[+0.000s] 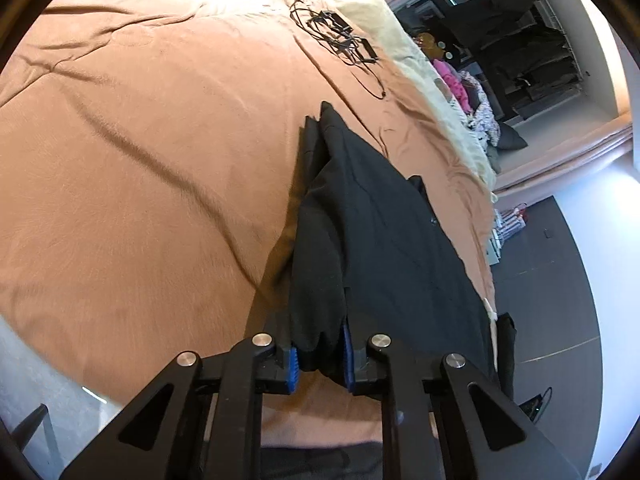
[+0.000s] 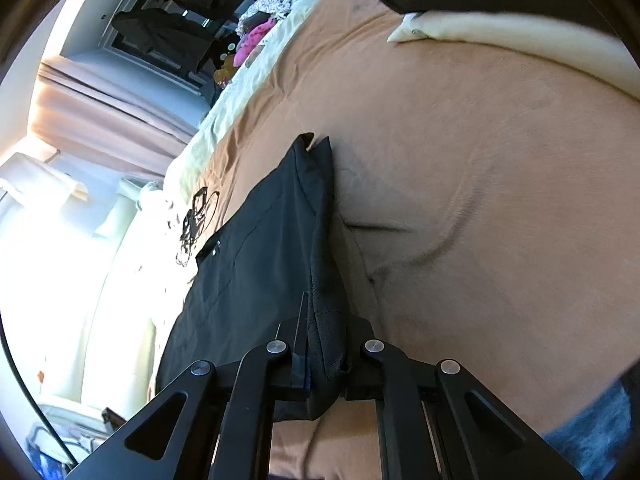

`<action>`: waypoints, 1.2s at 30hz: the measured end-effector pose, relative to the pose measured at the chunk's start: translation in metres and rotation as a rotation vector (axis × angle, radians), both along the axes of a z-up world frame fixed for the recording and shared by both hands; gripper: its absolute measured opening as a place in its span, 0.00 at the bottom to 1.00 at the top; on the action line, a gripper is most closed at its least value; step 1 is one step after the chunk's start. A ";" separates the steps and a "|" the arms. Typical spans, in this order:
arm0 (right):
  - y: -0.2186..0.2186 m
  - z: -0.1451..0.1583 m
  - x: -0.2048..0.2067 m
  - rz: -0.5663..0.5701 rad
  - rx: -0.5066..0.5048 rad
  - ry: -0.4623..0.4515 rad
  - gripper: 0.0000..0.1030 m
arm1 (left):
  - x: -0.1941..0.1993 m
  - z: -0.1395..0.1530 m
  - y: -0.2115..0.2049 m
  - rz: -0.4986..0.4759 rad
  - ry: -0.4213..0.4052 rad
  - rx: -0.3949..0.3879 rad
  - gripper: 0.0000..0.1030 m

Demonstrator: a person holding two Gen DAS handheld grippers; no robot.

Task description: Fold large clothes

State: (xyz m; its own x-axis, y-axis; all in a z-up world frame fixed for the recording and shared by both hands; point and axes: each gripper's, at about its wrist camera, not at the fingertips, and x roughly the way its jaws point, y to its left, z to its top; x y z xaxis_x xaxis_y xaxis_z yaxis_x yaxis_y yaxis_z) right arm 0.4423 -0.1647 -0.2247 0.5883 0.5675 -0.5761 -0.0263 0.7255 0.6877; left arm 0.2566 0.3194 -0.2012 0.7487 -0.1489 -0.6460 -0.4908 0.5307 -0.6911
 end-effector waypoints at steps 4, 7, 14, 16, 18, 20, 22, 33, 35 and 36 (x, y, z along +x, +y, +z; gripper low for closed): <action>-0.001 0.002 -0.008 -0.009 -0.069 0.041 0.13 | -0.010 -0.008 -0.007 -0.022 0.009 -0.003 0.19; -0.009 0.008 -0.016 -0.080 -0.207 0.096 0.31 | -0.019 -0.019 -0.003 0.000 0.015 -0.055 0.26; 0.003 0.057 -0.038 -0.055 -0.310 -0.002 0.51 | -0.039 -0.028 0.000 0.037 -0.043 -0.121 0.64; 0.025 0.073 -0.044 0.005 -0.339 -0.042 0.51 | -0.041 -0.032 -0.002 0.038 -0.044 -0.131 0.64; 0.055 0.086 -0.046 0.081 -0.358 -0.072 0.51 | -0.045 -0.036 -0.004 0.045 -0.038 -0.138 0.64; 0.079 0.090 -0.052 0.146 -0.366 -0.083 0.51 | -0.050 -0.038 -0.006 0.046 -0.039 -0.137 0.64; 0.111 0.090 -0.056 0.229 -0.375 -0.084 0.51 | -0.052 -0.040 -0.010 0.045 -0.030 -0.131 0.64; 0.242 0.057 -0.080 0.549 -0.471 -0.042 0.51 | -0.034 -0.054 -0.017 -0.004 -0.013 -0.116 0.45; 0.257 0.051 -0.086 0.586 -0.499 -0.038 0.51 | -0.028 -0.054 -0.016 -0.004 -0.006 -0.102 0.42; 0.263 0.047 -0.087 0.599 -0.511 -0.029 0.51 | -0.026 -0.054 -0.015 -0.006 -0.004 -0.097 0.40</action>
